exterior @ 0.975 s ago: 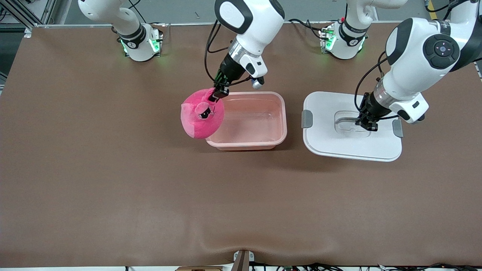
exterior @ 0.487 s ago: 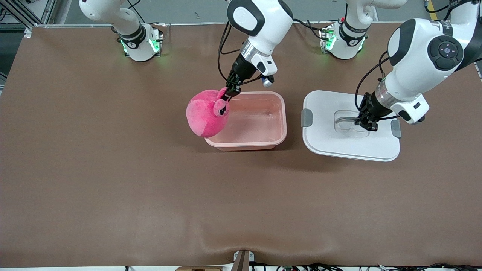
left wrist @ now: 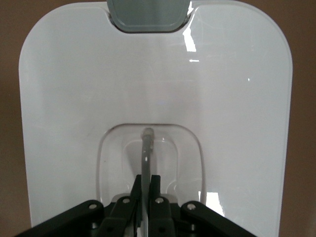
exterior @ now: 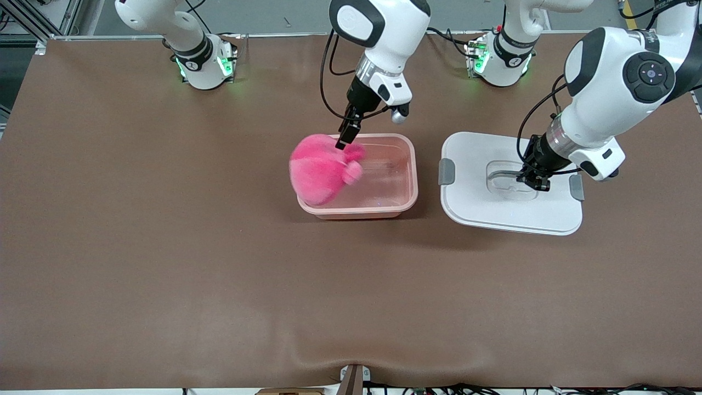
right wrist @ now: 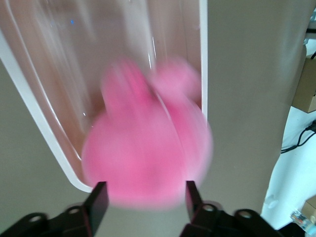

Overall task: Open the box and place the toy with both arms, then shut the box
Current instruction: 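Lower the pink toy into the open box and open the right gripper, then withdraw the right gripper while the left gripper carries the lid over the box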

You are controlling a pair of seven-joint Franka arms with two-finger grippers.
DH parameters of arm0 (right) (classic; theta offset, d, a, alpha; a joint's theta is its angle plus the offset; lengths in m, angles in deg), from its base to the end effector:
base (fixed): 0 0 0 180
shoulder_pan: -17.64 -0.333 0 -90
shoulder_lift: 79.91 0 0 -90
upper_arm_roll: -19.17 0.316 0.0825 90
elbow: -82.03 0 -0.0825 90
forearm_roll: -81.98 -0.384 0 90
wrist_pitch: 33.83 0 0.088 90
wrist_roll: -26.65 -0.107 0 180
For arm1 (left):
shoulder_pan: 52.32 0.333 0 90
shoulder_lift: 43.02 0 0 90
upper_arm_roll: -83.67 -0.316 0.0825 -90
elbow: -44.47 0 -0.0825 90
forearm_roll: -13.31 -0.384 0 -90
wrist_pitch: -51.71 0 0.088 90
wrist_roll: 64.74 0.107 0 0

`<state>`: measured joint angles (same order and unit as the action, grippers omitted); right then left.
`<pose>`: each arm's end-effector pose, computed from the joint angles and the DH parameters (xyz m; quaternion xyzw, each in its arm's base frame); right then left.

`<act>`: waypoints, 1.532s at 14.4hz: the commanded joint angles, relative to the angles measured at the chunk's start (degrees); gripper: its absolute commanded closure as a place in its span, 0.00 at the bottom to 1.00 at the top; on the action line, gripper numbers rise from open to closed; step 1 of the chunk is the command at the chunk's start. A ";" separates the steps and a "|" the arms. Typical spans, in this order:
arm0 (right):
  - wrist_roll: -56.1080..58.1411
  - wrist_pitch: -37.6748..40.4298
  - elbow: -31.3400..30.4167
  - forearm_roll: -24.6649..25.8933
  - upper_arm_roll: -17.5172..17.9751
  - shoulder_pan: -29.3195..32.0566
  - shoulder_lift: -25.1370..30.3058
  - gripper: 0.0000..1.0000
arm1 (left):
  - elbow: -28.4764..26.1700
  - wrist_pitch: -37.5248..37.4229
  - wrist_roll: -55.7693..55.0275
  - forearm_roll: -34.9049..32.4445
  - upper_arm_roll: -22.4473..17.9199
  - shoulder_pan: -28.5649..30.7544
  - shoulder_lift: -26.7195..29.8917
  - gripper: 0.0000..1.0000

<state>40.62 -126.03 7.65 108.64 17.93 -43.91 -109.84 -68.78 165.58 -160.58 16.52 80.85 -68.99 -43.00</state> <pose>0.3785 0.5763 0.4389 0.7498 0.6105 -0.0023 0.2550 0.5400 -0.1367 0.4675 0.7471 0.6642 -0.0178 0.0194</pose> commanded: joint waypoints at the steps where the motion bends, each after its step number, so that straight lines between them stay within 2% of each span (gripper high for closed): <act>1: -1.66 1.24 3.36 -2.13 0.01 0.37 0.14 0.00 | -1.45 0.21 1.28 1.10 0.62 0.76 1.92 1.00; 4: -8.49 1.06 3.36 -6.69 -0.25 2.91 0.75 0.00 | -1.63 0.21 1.28 1.18 0.62 0.76 1.92 1.00; 7: -15.29 1.06 2.66 -14.16 -0.25 9.93 3.29 0.00 | -1.63 0.13 1.10 1.18 0.70 0.06 1.92 1.00; 9: -15.38 1.32 2.22 -14.53 -0.17 14.68 4.26 0.00 | -1.45 0.13 0.66 1.71 0.88 -0.03 1.83 1.00; 12: -15.56 1.15 -0.24 -15.31 -0.17 22.49 7.16 0.00 | -0.75 0.21 -2.22 3.38 4.12 -0.03 1.13 1.00; 14: -15.47 1.41 -1.38 -19.08 -0.17 29.52 9.62 0.00 | 1.00 0.39 -6.61 3.38 6.14 -0.20 -0.01 1.00; 17: -15.47 0.89 -8.74 -20.59 -0.08 39.10 17.07 0.00 | 4.78 0.48 -14.52 3.12 10.71 -0.38 -3.17 1.00; 18: -15.38 0.62 -11.47 -22.77 -0.08 42.53 19.62 0.00 | 6.10 0.48 -17.33 2.77 12.12 -0.38 -4.57 1.00; 20: -15.21 0.71 -16.48 -27.70 -0.17 49.39 24.72 0.00 | 7.95 0.48 -20.77 2.50 14.14 -0.82 -6.60 1.00; 22: -15.20 1.32 -19.83 -27.89 -0.25 53.18 28.51 0.00 | 9.79 0.65 -23.58 2.24 14.77 -3.00 -8.79 1.00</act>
<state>26.53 -124.05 -4.59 82.68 16.31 5.56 -88.08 -62.75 166.49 -181.31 19.04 95.05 -70.36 -48.62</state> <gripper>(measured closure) 0.000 0.930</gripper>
